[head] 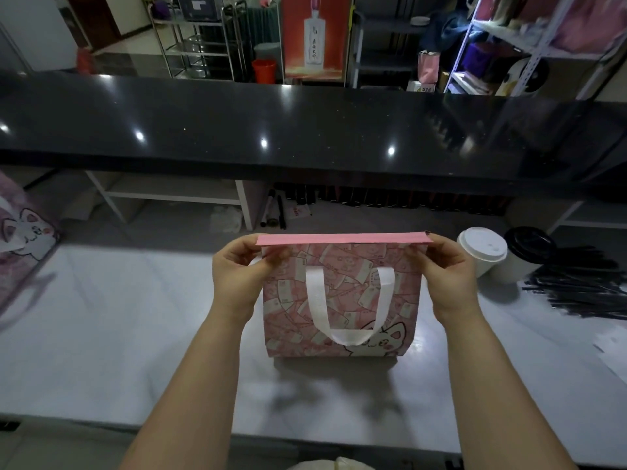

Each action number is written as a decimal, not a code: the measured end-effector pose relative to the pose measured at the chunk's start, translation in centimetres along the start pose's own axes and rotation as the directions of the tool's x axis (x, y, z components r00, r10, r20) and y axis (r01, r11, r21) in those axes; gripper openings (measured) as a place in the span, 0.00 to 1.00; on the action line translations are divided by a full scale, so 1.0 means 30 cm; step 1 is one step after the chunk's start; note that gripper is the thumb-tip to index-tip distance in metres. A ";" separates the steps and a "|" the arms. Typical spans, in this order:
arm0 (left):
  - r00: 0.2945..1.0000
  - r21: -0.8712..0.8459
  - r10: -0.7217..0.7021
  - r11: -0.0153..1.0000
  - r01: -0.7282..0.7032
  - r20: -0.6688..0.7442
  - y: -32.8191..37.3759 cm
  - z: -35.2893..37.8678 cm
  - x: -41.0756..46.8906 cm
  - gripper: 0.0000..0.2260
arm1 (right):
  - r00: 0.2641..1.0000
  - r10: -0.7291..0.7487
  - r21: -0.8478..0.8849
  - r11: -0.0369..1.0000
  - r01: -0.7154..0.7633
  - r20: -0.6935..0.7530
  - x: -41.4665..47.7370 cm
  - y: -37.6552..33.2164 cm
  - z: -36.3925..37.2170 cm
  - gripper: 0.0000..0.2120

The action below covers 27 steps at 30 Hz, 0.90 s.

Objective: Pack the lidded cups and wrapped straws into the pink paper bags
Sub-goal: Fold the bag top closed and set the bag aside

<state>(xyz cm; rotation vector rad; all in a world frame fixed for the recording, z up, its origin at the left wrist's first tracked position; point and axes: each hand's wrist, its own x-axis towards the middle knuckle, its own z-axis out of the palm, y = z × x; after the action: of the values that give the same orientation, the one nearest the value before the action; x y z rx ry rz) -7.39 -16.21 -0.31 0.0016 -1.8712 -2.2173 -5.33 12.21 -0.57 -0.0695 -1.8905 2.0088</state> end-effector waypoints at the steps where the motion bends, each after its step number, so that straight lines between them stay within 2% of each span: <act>1: 1.000 0.008 -0.001 1.000 0.001 -0.021 -0.004 0.004 0.002 0.09 | 0.999 -0.017 -0.004 1.000 0.017 -0.037 -0.002 0.011 0.010 0.14; 5: 0.997 0.085 0.021 0.996 -0.015 -0.068 -0.021 0.002 0.020 0.13 | 0.989 -0.067 -0.010 0.998 0.066 -0.133 0.002 0.036 0.022 0.19; 11: 0.997 0.124 0.060 0.991 -0.054 -0.049 -0.016 -0.019 0.044 0.19 | 0.988 -0.096 -0.019 0.995 0.095 -0.122 0.033 0.028 0.015 0.20; 16: 0.998 0.127 0.047 0.991 -0.051 0.040 0.005 -0.030 0.054 0.18 | 0.993 -0.115 -0.052 0.992 0.114 -0.017 0.055 0.011 -0.010 0.19; 19: 0.986 0.111 0.002 0.994 -0.021 0.168 0.027 -0.028 0.047 0.14 | 0.987 -0.129 -0.102 0.985 0.139 0.099 0.060 -0.002 -0.021 0.20; 22: 0.972 0.141 -0.020 0.990 -0.013 0.232 0.054 -0.024 0.041 0.10 | 0.969 -0.114 -0.182 0.971 0.155 0.220 0.064 -0.010 -0.038 0.20; 24: 0.960 0.192 0.001 0.980 -0.057 0.280 0.066 -0.025 0.042 0.08 | 0.955 -0.116 -0.238 0.954 0.184 0.273 0.067 -0.014 -0.050 0.22; 27: 0.949 0.320 0.046 0.935 -0.151 0.312 0.075 -0.038 0.044 0.13 | 0.948 -0.117 -0.296 0.933 0.207 0.296 0.073 -0.023 -0.059 0.22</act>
<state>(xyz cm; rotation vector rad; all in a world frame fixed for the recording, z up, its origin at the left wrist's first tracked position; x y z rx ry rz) -8.09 -17.90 1.86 -0.3822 -2.3379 -1.8825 -6.68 14.56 0.40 0.2857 -2.3015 1.6491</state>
